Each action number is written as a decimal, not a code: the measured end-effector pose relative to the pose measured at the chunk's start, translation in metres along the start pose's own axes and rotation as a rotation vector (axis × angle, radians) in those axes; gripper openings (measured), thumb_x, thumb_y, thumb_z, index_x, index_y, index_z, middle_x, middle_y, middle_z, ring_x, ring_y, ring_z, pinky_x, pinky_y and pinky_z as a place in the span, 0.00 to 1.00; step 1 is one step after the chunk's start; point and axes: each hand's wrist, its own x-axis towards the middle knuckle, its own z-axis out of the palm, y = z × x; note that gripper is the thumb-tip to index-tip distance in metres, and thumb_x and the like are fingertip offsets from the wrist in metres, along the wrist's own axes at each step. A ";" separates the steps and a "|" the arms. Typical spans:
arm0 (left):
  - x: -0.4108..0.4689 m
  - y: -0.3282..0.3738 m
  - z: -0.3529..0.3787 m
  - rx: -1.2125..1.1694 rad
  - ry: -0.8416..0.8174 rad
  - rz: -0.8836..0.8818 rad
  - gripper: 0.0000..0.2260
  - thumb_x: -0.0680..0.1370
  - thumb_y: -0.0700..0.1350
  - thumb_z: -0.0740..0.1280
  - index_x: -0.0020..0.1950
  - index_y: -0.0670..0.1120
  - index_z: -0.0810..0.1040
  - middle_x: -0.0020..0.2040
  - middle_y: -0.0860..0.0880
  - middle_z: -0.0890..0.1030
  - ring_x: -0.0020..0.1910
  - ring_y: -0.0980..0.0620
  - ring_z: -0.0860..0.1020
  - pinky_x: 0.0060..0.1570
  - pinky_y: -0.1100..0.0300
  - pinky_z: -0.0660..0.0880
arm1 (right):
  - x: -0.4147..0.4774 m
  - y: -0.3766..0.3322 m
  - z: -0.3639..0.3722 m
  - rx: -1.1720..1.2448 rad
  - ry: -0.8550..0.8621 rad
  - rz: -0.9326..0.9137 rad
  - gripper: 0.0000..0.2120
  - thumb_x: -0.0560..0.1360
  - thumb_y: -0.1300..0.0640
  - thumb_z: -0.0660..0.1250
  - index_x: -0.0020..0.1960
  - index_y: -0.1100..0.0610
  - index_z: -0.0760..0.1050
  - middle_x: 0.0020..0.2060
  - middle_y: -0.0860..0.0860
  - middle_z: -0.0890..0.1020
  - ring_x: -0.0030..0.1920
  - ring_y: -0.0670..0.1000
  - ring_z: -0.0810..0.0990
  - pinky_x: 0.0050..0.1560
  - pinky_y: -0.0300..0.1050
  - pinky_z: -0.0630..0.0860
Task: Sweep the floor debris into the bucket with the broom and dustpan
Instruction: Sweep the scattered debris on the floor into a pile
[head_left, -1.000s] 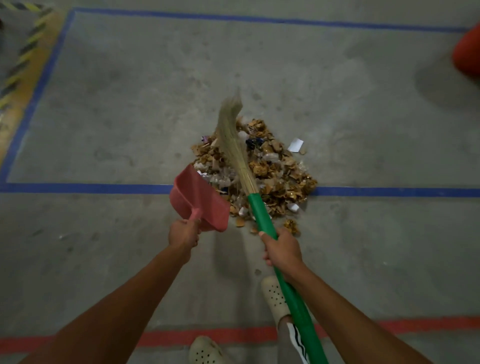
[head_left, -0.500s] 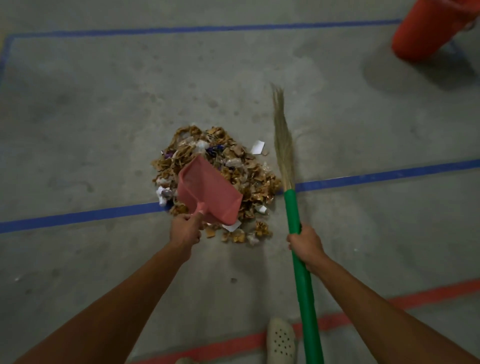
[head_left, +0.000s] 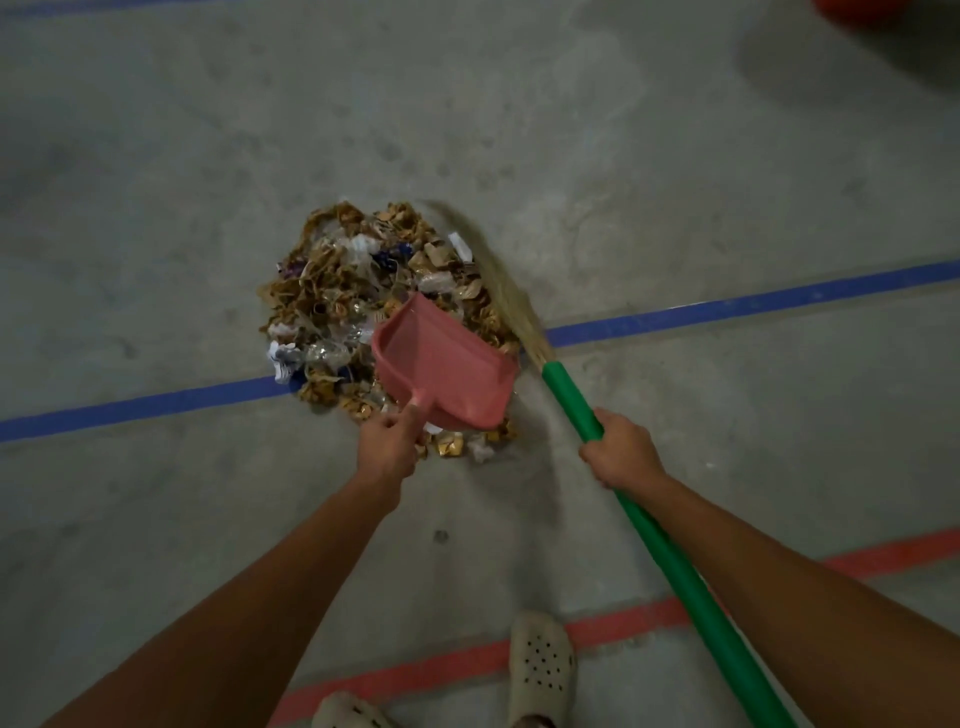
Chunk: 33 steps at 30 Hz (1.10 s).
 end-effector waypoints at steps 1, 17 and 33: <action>-0.005 -0.003 -0.003 0.005 0.009 -0.005 0.23 0.75 0.61 0.71 0.42 0.39 0.79 0.31 0.48 0.78 0.25 0.54 0.67 0.22 0.62 0.63 | -0.006 0.006 0.002 -0.007 0.018 -0.030 0.14 0.73 0.59 0.66 0.58 0.56 0.76 0.45 0.59 0.82 0.43 0.60 0.82 0.45 0.52 0.81; -0.031 -0.080 -0.134 0.226 0.157 -0.076 0.19 0.73 0.51 0.71 0.45 0.33 0.78 0.33 0.41 0.81 0.22 0.51 0.67 0.20 0.66 0.61 | -0.024 0.047 0.019 -0.026 -0.017 0.180 0.19 0.80 0.44 0.61 0.56 0.60 0.74 0.39 0.57 0.81 0.31 0.54 0.80 0.26 0.39 0.68; 0.004 -0.184 -0.175 0.207 0.290 -0.152 0.11 0.78 0.41 0.66 0.40 0.36 0.80 0.31 0.42 0.82 0.22 0.50 0.67 0.18 0.66 0.61 | -0.008 0.046 0.115 -0.296 -0.007 -0.092 0.18 0.81 0.39 0.57 0.50 0.55 0.67 0.34 0.53 0.74 0.33 0.54 0.75 0.32 0.45 0.69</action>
